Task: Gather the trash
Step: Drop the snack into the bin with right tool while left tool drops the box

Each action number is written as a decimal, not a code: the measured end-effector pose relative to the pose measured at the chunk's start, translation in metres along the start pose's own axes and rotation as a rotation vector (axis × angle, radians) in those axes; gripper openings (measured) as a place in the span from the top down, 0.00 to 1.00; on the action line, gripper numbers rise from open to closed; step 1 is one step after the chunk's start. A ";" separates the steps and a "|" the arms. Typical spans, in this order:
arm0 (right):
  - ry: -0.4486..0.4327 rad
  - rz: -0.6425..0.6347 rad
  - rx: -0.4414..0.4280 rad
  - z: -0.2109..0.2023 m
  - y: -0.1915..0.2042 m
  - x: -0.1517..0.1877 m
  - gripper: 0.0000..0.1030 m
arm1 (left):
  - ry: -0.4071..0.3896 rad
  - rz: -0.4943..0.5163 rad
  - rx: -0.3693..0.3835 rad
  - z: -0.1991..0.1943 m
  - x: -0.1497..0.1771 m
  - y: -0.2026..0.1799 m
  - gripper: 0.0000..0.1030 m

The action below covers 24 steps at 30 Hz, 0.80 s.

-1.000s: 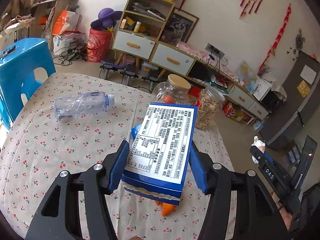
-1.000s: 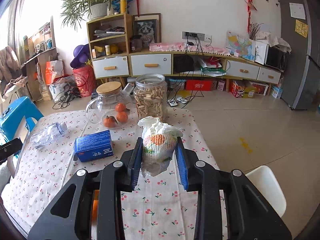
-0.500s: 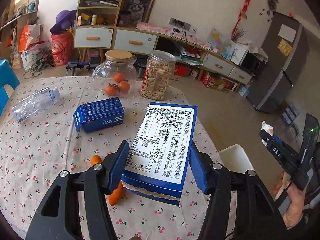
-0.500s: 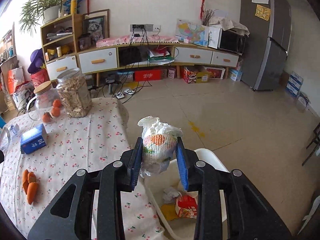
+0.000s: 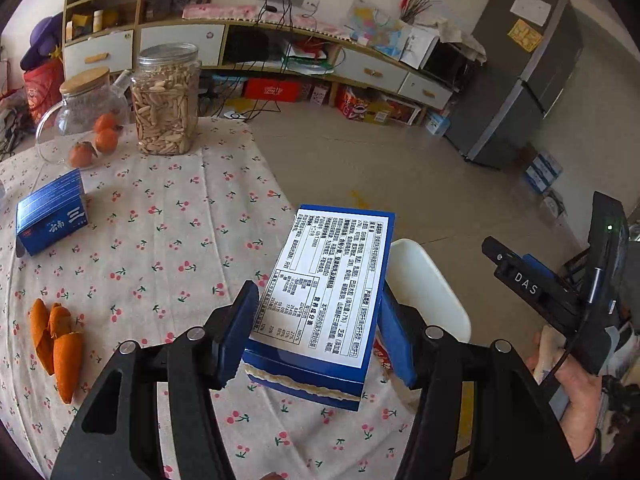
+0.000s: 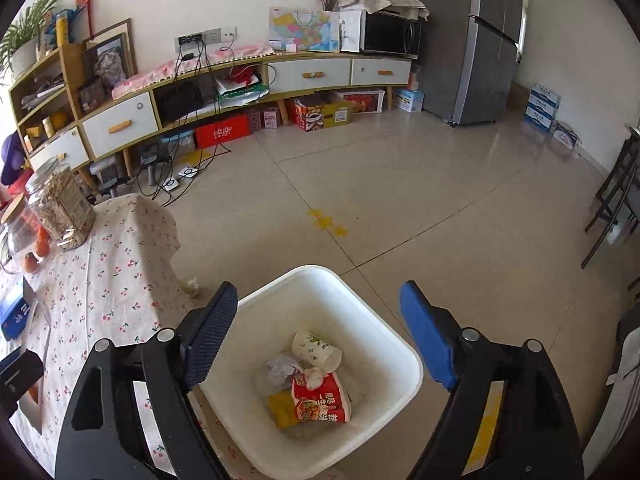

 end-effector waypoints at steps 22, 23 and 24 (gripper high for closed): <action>0.024 0.130 0.046 0.009 -0.048 -0.014 0.07 | 0.156 0.023 0.043 0.093 0.004 -0.057 0.27; 0.021 0.120 0.039 0.007 -0.043 -0.013 0.07 | 0.137 0.038 0.021 0.086 0.002 -0.054 0.27; 0.017 0.109 0.029 0.005 -0.036 -0.013 0.07 | 0.118 0.050 0.000 0.078 0.000 -0.049 0.27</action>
Point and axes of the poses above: each gripper's, at about its wrist camera, not at the fingertips, and z roughly the way its jaws point, y to its left, x to its underside, the point moved 6 cm from there along z, roughly the way its jaws point, and after that the axes turned 12 degrees about x, right-handed, at the moved point
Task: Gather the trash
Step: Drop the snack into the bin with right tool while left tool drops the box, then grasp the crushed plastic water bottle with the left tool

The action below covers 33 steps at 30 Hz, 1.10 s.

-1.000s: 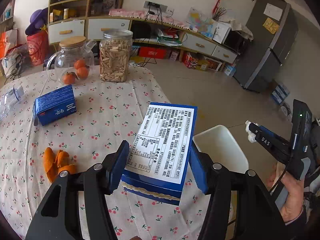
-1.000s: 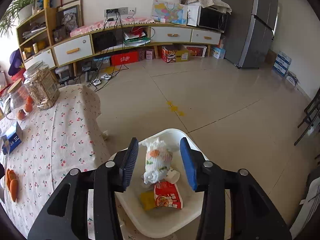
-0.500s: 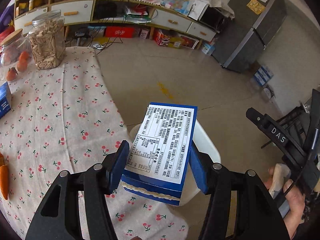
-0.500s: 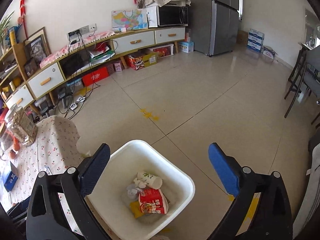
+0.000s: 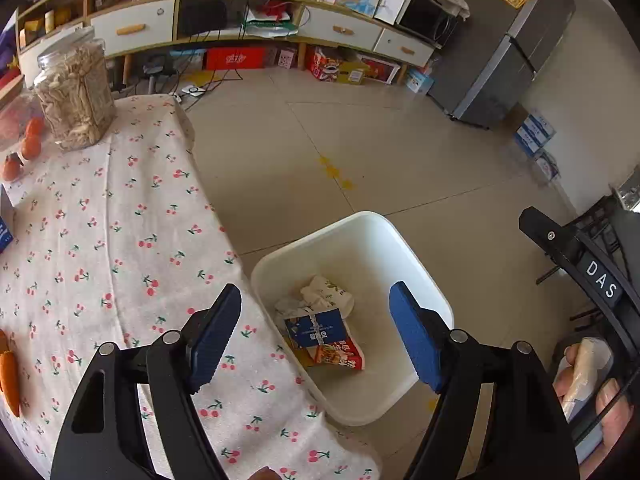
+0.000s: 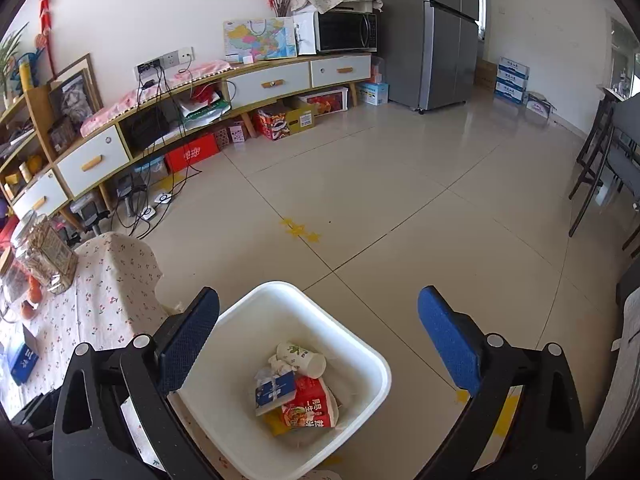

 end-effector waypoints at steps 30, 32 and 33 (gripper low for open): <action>-0.098 -0.442 -0.352 -0.121 0.280 0.090 0.07 | -0.156 -0.188 -0.524 -0.214 0.030 0.292 0.21; -0.088 -0.459 -0.366 -0.124 0.294 0.096 0.07 | -0.150 -0.203 -0.568 -0.227 0.030 0.319 0.21; -0.083 -0.467 -0.372 -0.124 0.301 0.099 0.07 | -0.145 -0.209 -0.589 -0.234 0.030 0.331 0.21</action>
Point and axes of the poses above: each gripper's, at about its wrist camera, not at the fingertips, and z roughly the way its jaws point, y to its left, x to its underside, the point moved 6 cm from there along z, roughly the way its jaws point, and after that the axes turned 12 degrees about x, right-handed, at the moved point
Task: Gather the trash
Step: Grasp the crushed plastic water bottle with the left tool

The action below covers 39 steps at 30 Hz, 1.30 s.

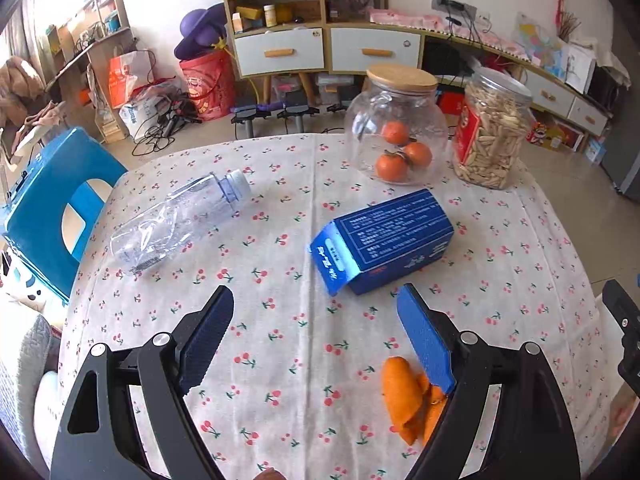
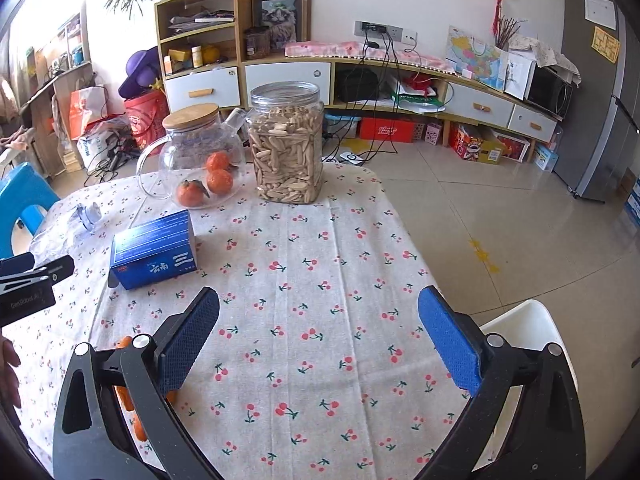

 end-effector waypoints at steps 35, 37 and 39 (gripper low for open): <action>0.301 0.132 -0.234 0.052 0.132 -0.014 0.07 | 0.203 0.000 -0.042 0.053 -0.014 0.149 0.56; 0.342 0.192 -0.207 0.061 0.142 -0.022 0.07 | 0.150 -0.081 0.024 0.032 -0.005 0.145 0.56; 0.432 0.275 -0.213 0.075 0.155 -0.022 0.07 | 0.099 -0.173 0.086 0.011 0.002 0.143 0.56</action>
Point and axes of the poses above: each gripper's, at about its wrist camera, not at the fingertips, and z roughly the way its jaws point, y to its left, x to its underside, the point moved 6 cm from there along z, roughly the way its jaws point, and after that the axes turned 12 degrees about x, right-handed, at the moved point
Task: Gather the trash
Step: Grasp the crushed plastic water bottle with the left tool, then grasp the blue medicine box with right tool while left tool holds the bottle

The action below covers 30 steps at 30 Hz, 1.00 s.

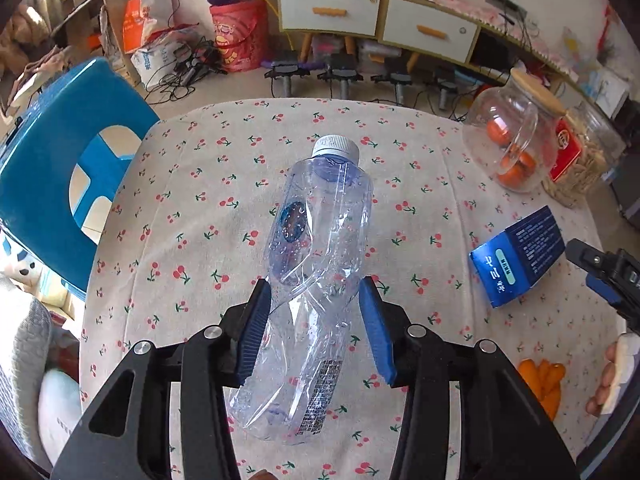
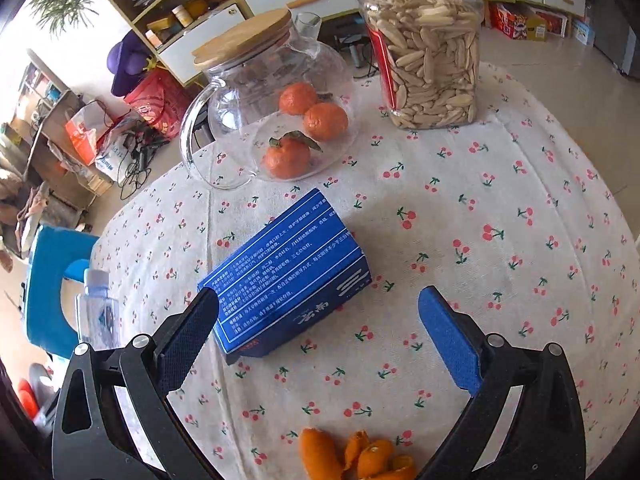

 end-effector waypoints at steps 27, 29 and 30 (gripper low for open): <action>-0.269 -0.314 0.081 -0.058 -0.031 0.039 0.48 | -0.158 -0.065 0.121 -0.070 0.029 -0.050 0.55; -0.312 -0.331 0.102 -0.075 -0.048 0.042 0.48 | -0.170 -0.064 0.122 -0.075 0.034 -0.061 0.55; -0.336 -0.335 0.111 -0.085 -0.056 0.040 0.48 | -0.178 -0.060 0.116 -0.077 0.037 -0.067 0.55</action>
Point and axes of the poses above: each gripper's, at about its wrist camera, not at the fingertips, and z roughly the way its jaws point, y to its left, x to its underside, the point moved 6 cm from there along z, roughly the way its jaws point, and after that the axes turned 12 degrees about x, right-handed, at the moved point
